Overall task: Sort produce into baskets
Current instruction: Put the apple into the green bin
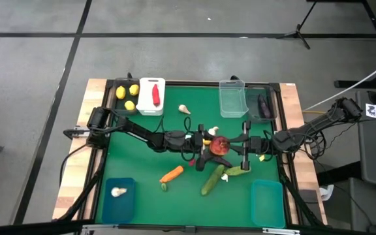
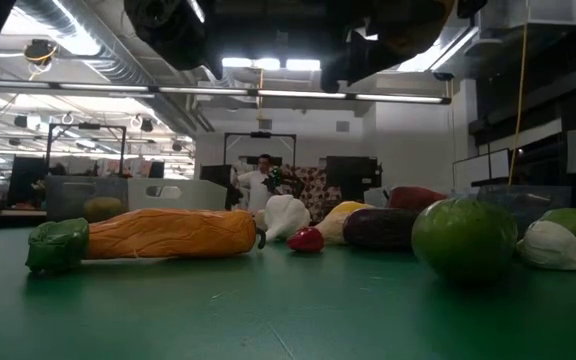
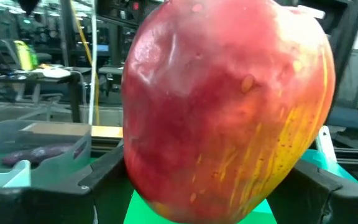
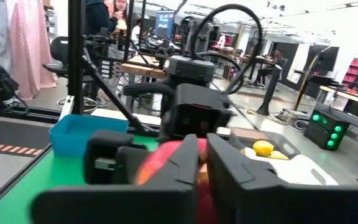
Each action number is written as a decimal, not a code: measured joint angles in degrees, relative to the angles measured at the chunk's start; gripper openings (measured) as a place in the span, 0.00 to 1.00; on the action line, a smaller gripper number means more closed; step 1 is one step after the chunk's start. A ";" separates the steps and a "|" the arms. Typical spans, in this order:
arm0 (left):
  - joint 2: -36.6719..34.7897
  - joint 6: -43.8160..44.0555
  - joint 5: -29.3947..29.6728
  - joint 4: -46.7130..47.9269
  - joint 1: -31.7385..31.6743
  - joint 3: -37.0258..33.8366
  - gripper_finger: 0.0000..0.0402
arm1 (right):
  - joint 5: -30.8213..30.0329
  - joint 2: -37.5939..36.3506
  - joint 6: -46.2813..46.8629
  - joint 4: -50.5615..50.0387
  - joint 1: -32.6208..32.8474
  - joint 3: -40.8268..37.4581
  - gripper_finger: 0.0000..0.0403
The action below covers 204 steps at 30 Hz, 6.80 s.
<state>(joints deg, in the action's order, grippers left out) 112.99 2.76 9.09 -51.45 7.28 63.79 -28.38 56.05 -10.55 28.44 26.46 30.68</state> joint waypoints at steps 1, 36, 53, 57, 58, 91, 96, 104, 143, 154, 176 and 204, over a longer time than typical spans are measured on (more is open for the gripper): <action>0.00 -0.07 0.22 -0.01 -0.05 0.00 0.74 | -0.10 0.00 -0.05 -0.15 0.03 0.00 0.04; -0.22 6.13 -0.82 35.12 1.77 9.38 0.97 | -3.54 -9.34 12.94 -32.07 0.22 7.94 0.02; -0.22 18.70 -0.44 36.10 1.68 9.38 0.97 | -4.81 -15.92 61.34 -64.75 30.34 9.16 0.02; -0.20 23.21 1.52 36.27 1.63 9.38 0.97 | -7.65 -12.22 71.28 -64.55 39.75 9.14 0.02; -0.20 23.93 1.92 36.25 1.63 9.38 0.97 | -8.13 -10.99 73.91 -64.53 42.10 9.14 0.02; -9.42 21.18 1.22 37.12 -0.82 9.35 0.97 | -7.34 0.69 94.04 -71.61 56.00 15.90 0.43; -19.41 15.97 4.60 47.75 0.58 9.35 0.97 | -20.75 -1.73 80.75 -77.65 55.43 22.37 0.44; -31.42 22.34 20.20 70.14 4.30 8.36 0.97 | -22.98 -2.33 60.52 -81.17 44.40 27.32 0.44; -16.75 17.46 4.66 44.26 -1.64 -2.01 0.97 | 18.35 8.33 26.85 -79.55 -5.86 27.69 0.59; -31.18 13.05 1.20 51.63 0.00 -2.03 0.97 | 8.86 7.76 26.65 -79.44 -5.88 24.24 0.59; -60.06 25.33 31.85 46.26 14.98 -30.07 0.97 | 12.07 1.44 25.22 -58.70 -8.11 13.14 0.59; 4.42 13.79 16.13 5.89 -0.75 -5.46 0.97 | 18.76 0.98 28.31 -59.00 -8.09 13.14 0.59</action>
<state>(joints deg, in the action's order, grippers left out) 117.41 16.56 25.22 -45.56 6.53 58.33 -9.63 57.04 17.76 -30.57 18.37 43.81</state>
